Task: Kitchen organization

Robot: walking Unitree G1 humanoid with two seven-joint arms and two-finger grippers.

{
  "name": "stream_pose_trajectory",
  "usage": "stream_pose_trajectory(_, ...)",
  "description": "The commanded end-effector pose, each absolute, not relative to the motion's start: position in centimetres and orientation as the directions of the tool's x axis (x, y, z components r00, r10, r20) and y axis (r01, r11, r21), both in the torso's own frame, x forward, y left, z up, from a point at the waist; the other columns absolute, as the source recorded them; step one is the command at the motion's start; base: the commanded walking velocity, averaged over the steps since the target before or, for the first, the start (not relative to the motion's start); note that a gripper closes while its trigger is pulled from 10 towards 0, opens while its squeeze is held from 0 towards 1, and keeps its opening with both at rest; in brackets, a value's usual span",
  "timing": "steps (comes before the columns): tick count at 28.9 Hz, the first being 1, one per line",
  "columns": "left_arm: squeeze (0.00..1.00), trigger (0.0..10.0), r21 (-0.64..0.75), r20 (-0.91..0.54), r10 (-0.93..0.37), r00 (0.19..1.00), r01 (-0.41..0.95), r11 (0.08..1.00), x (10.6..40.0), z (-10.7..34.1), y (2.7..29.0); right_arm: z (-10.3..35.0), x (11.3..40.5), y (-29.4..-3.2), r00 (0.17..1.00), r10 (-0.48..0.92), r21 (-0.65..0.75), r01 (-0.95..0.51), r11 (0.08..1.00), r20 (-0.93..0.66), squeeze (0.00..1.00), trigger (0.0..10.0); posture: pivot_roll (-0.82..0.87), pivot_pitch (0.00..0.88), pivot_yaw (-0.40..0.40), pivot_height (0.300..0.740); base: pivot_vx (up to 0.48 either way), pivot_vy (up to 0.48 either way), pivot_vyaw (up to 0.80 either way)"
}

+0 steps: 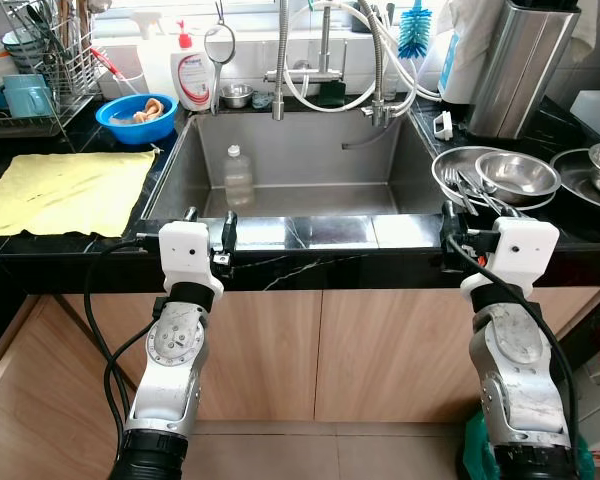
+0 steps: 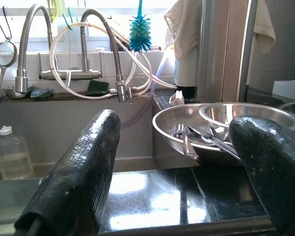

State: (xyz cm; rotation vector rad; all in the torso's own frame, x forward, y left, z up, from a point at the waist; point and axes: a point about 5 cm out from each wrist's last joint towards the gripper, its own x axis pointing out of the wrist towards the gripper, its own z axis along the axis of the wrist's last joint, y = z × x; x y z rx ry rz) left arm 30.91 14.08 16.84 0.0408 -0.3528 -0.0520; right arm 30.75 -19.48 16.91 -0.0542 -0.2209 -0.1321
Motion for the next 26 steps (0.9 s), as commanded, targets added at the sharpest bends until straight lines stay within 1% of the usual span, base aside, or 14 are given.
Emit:
stream_pose_trajectory(1, 0.00, 10.0, 0.063, 0.332, -0.066, 0.941, 0.048, 0.997, 31.0, 16.5, 14.1, 17.1, 31.0, -19.2, 0.967, -0.119, -0.032, 0.130, 0.991, 0.227, 0.00, 10.0, -0.14, 0.000, 0.045, 0.740, 0.000, 0.000, 0.00)
stream_pose_trajectory(8, 0.00, 10.0, 0.048, 0.337, -0.080, 0.938, 0.068, 0.997, 31.6, 16.9, 13.4, 16.6, 31.0, -19.2, 0.971, -0.121, -0.024, 0.129, 0.991, 0.207, 0.00, 10.0, -0.14, 0.000, 0.045, 0.740, 0.000, 0.000, 0.00)
stream_pose_trajectory(12, 0.00, 10.0, 0.048, 0.339, -0.086, 0.937, 0.074, 0.996, 31.4, 17.0, 13.2, 16.0, 30.9, -19.4, 0.973, -0.147, -0.010, 0.151, 0.988, 0.177, 0.00, 10.0, -0.14, 0.000, 0.042, 0.740, 0.000, 0.000, 0.00)
stream_pose_trajectory(16, 0.00, 10.0, 0.057, 0.328, -0.088, 0.941, 0.073, 0.996, 31.3, 16.7, 13.6, 16.6, 31.3, -19.3, 0.971, -0.146, 0.002, 0.149, 0.989, 0.191, 0.00, 10.0, -0.13, 0.000, 0.040, 0.740, 0.000, 0.000, 0.00)
stream_pose_trajectory(26, 0.00, 10.0, 0.048, 0.341, -0.078, 0.937, 0.065, 0.997, 31.0, 16.8, 13.8, 16.1, 30.6, -18.7, 0.972, -0.130, 0.013, 0.130, 0.991, 0.195, 0.00, 10.0, -0.13, 0.000, 0.038, 0.740, 0.000, 0.000, 0.00)
